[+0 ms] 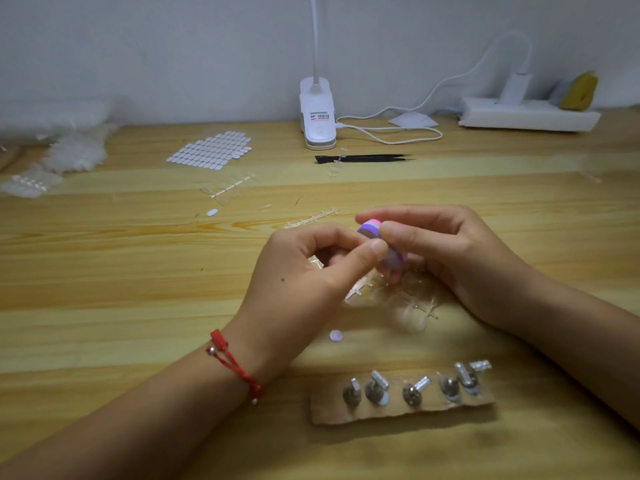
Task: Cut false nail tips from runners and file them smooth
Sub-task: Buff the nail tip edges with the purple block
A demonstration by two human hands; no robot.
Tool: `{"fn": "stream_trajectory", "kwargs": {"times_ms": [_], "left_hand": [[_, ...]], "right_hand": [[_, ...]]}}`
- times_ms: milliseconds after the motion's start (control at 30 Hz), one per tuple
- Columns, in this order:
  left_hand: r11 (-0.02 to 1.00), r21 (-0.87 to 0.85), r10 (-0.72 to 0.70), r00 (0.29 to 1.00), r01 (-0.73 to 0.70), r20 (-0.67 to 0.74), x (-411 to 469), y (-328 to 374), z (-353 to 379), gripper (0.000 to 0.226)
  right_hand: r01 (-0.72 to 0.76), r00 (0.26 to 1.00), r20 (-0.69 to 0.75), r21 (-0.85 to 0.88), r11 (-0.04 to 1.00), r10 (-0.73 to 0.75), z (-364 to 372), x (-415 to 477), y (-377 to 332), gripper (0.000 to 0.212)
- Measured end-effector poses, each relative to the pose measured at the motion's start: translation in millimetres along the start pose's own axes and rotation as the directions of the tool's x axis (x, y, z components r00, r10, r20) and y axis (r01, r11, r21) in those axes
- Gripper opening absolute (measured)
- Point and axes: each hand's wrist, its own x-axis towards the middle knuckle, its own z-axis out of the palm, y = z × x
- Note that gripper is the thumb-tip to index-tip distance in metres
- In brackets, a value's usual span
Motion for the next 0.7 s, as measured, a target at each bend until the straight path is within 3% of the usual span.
{"fn": "stream_trajectory", "kwargs": {"times_ms": [200,367,700], "left_hand": [[0.999,-0.041,-0.021,0.995,0.017,-0.101,2.1,-0.6,-0.8,0.018],[1.0,-0.007,-0.015,0.999,0.015,-0.03,1.4,-0.6,0.6,0.013],[0.999,0.044,-0.002,1.0,0.002,-0.018,-0.6,1.1,3.3,0.016]], "right_hand": [[-0.022,0.999,-0.038,0.053,0.998,0.024,-3.1,-0.5,-1.8,0.019],[-0.003,1.0,0.001,0.014,1.0,0.003,-0.8,-0.9,-1.4,0.018],[0.013,1.0,0.018,0.002,1.0,-0.013,-1.2,-1.4,-1.0,0.018]]}}
